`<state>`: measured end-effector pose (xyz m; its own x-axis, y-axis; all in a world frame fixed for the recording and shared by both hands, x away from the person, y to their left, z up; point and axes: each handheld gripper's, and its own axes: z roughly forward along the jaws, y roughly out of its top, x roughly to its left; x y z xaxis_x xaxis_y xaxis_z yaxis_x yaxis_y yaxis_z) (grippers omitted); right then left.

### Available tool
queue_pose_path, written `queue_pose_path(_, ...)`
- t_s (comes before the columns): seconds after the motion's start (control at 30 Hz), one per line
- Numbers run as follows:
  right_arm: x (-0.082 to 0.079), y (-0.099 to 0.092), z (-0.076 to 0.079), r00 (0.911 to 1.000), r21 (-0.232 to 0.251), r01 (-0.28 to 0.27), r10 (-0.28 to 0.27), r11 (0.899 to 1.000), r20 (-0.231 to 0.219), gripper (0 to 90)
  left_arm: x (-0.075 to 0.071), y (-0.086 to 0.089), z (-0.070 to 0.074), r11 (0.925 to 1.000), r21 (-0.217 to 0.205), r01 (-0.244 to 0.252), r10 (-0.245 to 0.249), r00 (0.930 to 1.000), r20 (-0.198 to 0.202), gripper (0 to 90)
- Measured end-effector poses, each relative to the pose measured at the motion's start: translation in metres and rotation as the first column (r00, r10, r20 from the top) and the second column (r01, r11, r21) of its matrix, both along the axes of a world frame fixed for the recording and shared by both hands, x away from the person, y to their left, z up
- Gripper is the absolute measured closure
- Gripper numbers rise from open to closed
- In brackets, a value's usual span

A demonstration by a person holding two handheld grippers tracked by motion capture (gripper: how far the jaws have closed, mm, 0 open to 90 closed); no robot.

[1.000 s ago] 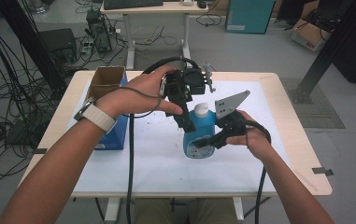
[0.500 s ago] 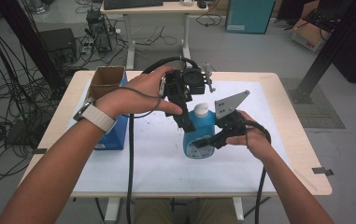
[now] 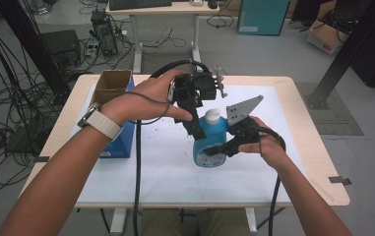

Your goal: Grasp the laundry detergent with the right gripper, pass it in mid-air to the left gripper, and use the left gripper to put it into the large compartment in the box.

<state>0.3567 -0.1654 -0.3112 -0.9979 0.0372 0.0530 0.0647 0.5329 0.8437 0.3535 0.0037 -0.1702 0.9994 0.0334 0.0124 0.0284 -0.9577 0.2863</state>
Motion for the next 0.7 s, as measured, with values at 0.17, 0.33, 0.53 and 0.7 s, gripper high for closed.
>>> queue_pose_path(0.17,-0.0005,0.0004,-0.0001,1.0000,0.000,0.000,0.000,1.000,-0.002,42.8,-0.0002,0.0001,0.0000,1.0000,0.001,0.000,0.000,1.0000,0.001,5.0)
queue_pose_path(0.33,-0.0002,0.0001,-0.0001,1.0000,0.000,0.000,0.000,1.000,-0.001,42.8,-0.0001,0.0002,0.0000,1.0000,0.001,-0.001,0.001,1.0000,0.001,5.0)
queue_pose_path(0.53,-0.0006,0.0001,-0.0003,1.0000,-0.002,-0.001,0.001,1.000,-0.005,42.8,-0.0003,-0.0003,-0.0001,1.0000,0.002,0.000,0.000,1.0000,0.000,5.0)
queue_pose_path(0.7,-0.0003,0.0004,-0.0011,1.0000,-0.006,-0.003,0.003,1.000,-0.003,42.8,-0.0002,-0.0009,-0.0004,1.0000,0.007,0.001,-0.001,1.0000,-0.005,5.0)
